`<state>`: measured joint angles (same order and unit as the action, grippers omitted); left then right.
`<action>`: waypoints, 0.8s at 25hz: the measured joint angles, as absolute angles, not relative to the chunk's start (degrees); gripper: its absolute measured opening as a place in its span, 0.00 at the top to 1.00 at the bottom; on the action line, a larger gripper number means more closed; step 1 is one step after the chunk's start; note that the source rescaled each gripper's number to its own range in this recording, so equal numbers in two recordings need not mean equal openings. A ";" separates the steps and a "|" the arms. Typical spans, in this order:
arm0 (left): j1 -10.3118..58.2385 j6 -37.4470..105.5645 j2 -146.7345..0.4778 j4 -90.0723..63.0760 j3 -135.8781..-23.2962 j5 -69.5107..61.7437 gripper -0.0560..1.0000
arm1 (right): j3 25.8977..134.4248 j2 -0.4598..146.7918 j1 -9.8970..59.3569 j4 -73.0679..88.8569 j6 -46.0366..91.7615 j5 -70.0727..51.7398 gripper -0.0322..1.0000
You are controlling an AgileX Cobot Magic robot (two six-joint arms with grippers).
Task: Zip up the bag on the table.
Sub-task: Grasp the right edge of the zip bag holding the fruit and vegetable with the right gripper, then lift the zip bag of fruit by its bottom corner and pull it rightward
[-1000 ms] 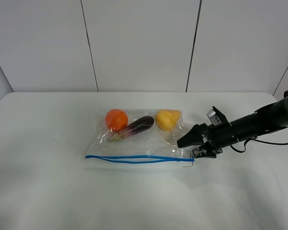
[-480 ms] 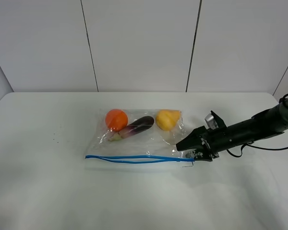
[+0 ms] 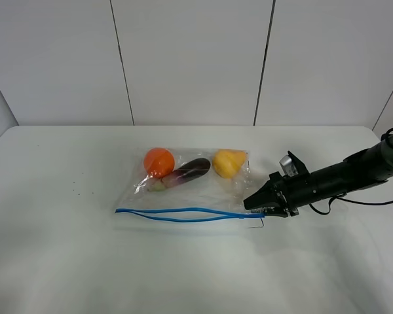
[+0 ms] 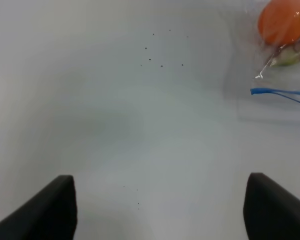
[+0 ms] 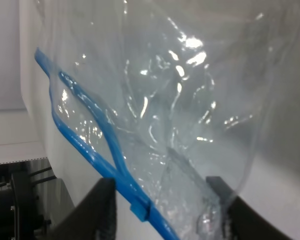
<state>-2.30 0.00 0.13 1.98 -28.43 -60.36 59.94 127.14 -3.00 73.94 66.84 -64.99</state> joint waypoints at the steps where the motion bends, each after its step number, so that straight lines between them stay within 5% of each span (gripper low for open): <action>1: -2.30 0.00 0.13 1.98 -28.43 -60.36 0.12 | 59.94 127.14 -3.02 73.94 66.84 -64.99 0.56; 6: -2.30 0.00 0.13 1.98 -28.43 -60.36 0.12 | 59.94 127.14 -3.14 73.94 66.84 -64.99 0.69; 10: -2.30 0.00 0.13 1.98 -28.43 -60.36 0.12 | 59.94 127.14 -3.14 73.94 66.84 -64.99 0.96; 20: -2.30 0.00 0.13 1.98 -28.43 -60.36 0.12 | 59.94 127.14 -3.14 73.94 66.84 -65.59 0.97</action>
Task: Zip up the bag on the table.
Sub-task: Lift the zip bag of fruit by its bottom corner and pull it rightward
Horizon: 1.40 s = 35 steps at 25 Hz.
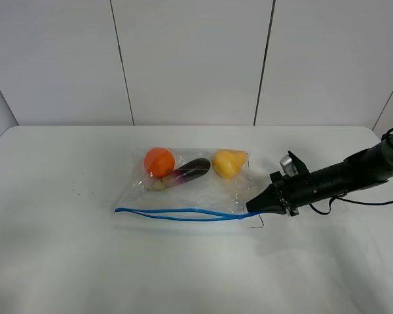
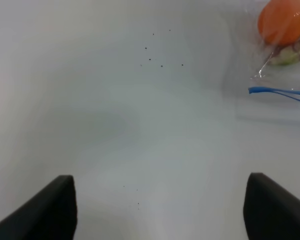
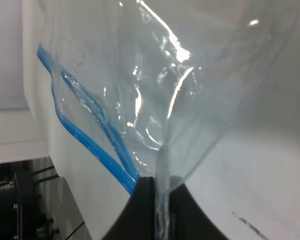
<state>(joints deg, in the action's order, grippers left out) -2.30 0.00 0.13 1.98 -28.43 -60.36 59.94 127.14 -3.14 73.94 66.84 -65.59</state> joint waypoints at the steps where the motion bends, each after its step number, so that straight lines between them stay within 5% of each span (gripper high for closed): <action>1: -2.30 0.00 0.13 1.98 -28.43 -60.36 0.12 | 59.94 127.14 -3.14 73.94 66.84 -65.88 0.97; 35: -2.30 0.00 0.13 1.98 -28.43 -60.36 0.12 | 59.89 120.01 -3.14 81.01 54.32 -68.88 0.97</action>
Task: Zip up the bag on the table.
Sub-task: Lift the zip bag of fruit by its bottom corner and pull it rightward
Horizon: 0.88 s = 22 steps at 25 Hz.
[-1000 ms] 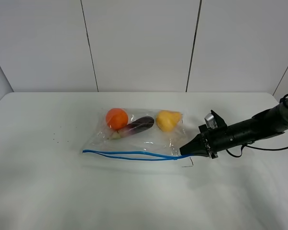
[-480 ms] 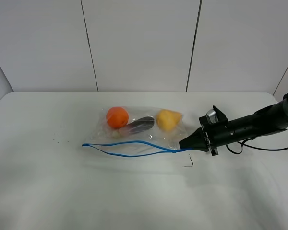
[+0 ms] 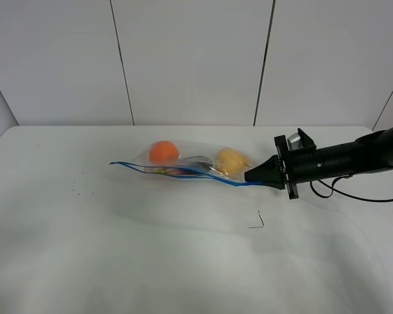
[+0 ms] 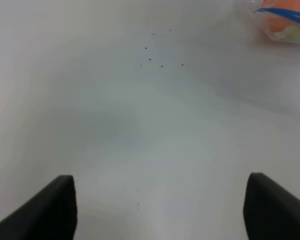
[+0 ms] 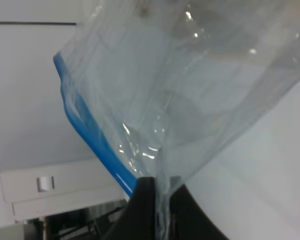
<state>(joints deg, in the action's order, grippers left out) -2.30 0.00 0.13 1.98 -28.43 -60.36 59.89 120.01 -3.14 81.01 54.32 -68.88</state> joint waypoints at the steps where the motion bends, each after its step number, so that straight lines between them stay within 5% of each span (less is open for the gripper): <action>1: -2.30 0.00 0.13 1.98 -28.43 -60.36 0.12 | 59.89 120.01 -3.14 81.20 54.08 -68.88 0.97; 22: -2.30 0.00 0.13 1.98 -28.43 -60.36 0.12 | 59.84 116.58 1.00 86.08 52.04 -68.88 0.97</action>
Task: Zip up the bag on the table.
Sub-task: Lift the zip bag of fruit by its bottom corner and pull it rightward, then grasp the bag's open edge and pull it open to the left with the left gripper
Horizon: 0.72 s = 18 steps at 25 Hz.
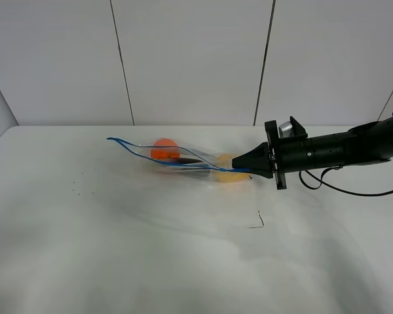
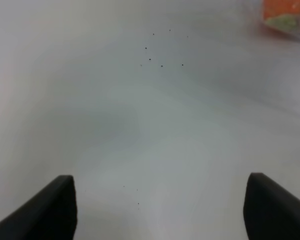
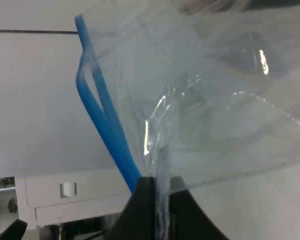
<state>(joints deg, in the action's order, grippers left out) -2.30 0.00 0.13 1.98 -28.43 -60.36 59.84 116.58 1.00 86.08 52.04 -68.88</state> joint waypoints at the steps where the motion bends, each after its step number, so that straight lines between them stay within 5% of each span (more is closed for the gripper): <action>1: -2.30 0.00 0.13 1.98 -28.43 -60.36 0.12 | 59.84 116.58 1.00 86.15 52.04 -68.88 0.97; 18: -2.30 3.80 0.13 8.11 -28.43 -59.52 0.12 | 59.84 116.58 1.00 87.33 52.04 -68.88 0.97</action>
<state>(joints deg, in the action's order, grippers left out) -2.30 3.80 0.13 8.11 -28.43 -59.52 59.84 116.58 1.00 87.33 52.04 -68.88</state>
